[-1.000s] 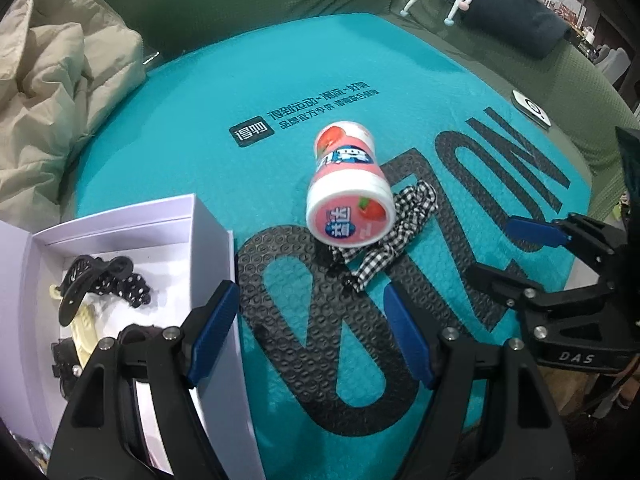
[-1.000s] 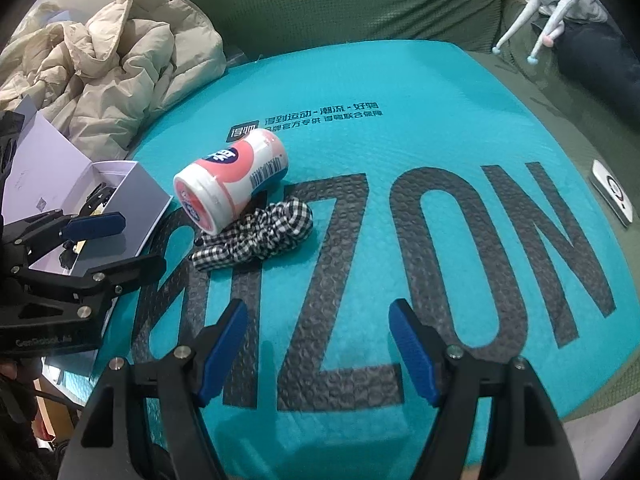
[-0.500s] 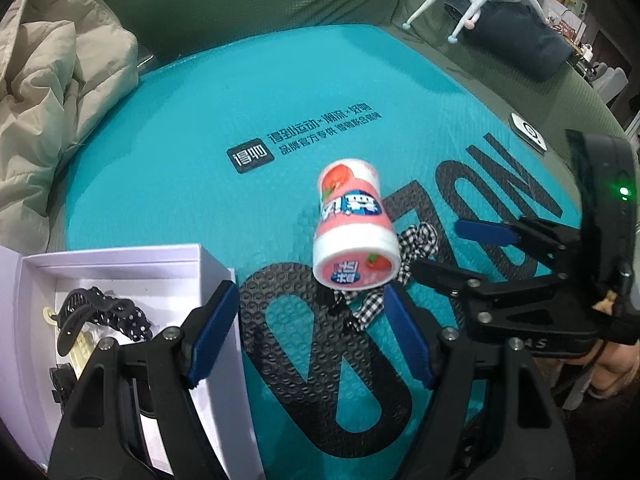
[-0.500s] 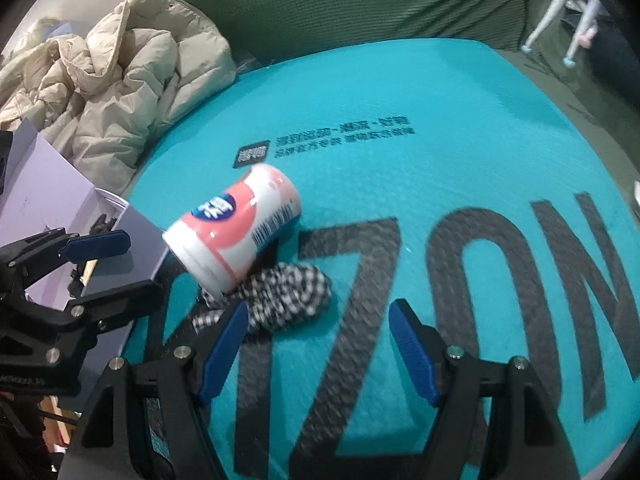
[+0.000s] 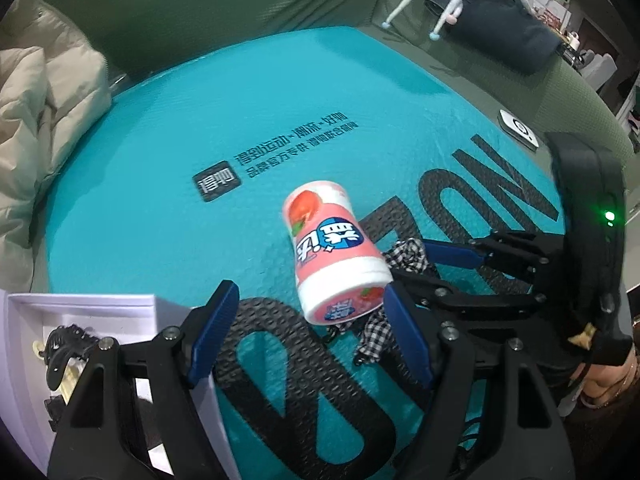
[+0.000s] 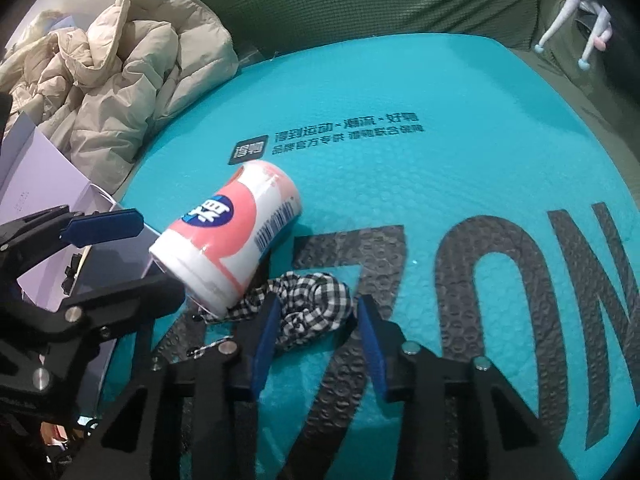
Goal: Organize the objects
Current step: 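Grasp the pink candy bottle with the left tool while the right tool grasps the gingham scrunchie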
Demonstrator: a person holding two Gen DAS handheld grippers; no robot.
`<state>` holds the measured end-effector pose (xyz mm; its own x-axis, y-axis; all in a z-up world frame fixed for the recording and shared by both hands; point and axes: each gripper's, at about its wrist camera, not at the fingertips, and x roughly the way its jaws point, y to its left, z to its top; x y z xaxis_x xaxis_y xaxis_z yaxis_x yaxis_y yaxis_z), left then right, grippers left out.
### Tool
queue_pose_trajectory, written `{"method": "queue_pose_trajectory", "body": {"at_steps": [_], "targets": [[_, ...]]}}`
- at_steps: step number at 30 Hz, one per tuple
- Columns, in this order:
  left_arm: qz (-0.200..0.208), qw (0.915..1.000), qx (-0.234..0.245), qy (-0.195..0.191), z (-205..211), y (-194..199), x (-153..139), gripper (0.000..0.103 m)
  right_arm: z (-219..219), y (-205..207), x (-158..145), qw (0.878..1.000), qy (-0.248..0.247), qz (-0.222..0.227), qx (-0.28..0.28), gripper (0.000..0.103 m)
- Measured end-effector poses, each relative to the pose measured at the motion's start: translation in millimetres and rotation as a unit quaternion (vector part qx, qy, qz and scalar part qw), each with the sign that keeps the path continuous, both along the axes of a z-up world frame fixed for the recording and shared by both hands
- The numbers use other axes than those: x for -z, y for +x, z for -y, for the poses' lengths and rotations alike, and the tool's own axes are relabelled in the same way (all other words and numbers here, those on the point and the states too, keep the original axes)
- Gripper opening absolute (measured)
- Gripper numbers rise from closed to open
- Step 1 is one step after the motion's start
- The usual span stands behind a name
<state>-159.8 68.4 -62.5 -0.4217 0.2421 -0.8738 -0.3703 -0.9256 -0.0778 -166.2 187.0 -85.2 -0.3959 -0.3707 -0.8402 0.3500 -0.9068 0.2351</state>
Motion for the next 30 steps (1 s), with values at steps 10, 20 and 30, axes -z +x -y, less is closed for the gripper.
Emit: {"method": "queue_pose_trajectory", "body": {"at_steps": [10,20,30], "targets": [[0.021,0.9996,0.011,0.014,-20.2,-9.0,12.0,0.074,-32.3,16.5,-2.9,0.999,0.034,-0.011,0.03,0.04],[0.033,0.9988,0.013,0.033,-39.8,-14.3,12.0,0.074,-80.3,32.8,-6.4,0.995,0.053,-0.011,0.085,0.04],[0.05,0.9964,-0.048,0.048,-60.1,-37.0,16.7,0.074,-97.8,38.2,-5.3,0.994,0.045,-0.014,0.099,0.04]]}}
